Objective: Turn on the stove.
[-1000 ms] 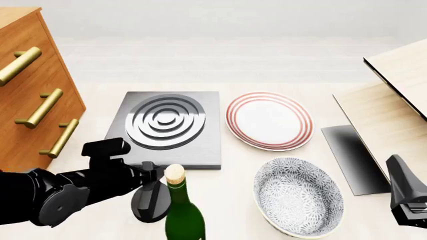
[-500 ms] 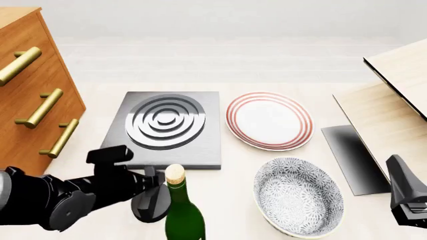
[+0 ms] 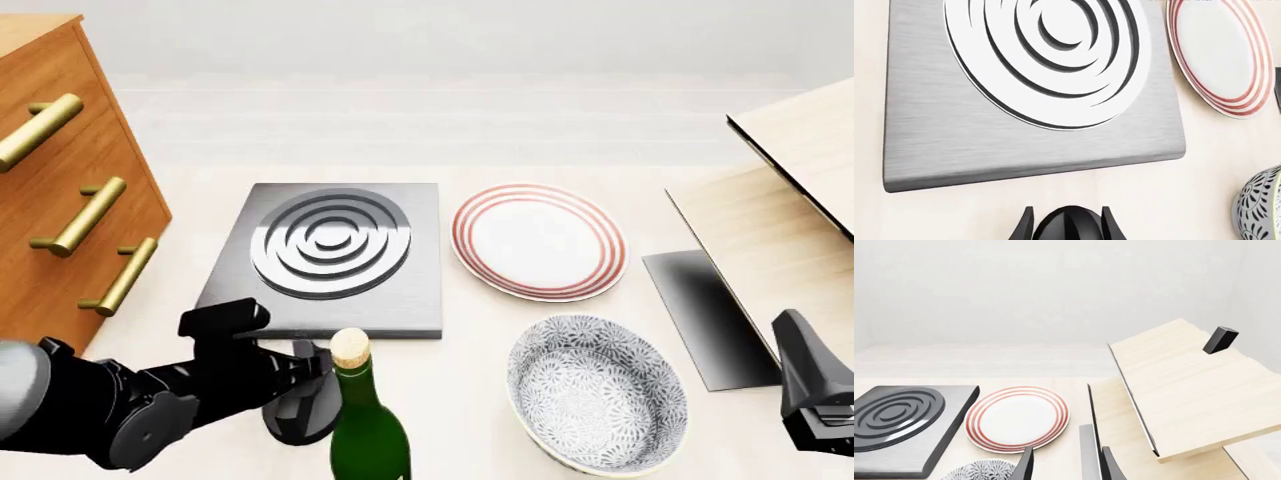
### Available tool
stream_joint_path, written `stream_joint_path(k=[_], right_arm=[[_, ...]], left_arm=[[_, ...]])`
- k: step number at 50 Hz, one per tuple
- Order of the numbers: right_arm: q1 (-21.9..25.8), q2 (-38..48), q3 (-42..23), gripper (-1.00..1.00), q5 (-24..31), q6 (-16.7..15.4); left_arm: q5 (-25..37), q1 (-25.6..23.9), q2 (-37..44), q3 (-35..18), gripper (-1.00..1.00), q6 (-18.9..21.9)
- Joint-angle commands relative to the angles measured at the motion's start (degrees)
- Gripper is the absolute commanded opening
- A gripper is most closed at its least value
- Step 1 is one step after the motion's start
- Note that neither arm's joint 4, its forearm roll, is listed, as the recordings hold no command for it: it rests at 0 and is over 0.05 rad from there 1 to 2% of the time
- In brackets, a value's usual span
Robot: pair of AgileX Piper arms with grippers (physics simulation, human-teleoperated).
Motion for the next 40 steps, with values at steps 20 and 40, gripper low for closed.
stream_joint_path(k=[20, 40], right_arm=[[0.0, 0.01, 0.0, 1.0, 0.0, 0.0], [-0.01, -0.01, 0.0, 1.0, 0.0, 0.01]], left_arm=[[3.26, 7.65, -1.15, 0.32, 1.0, 4.83], [6.17, 10.66, -3.52, -0.17, 1.0, 7.16]])
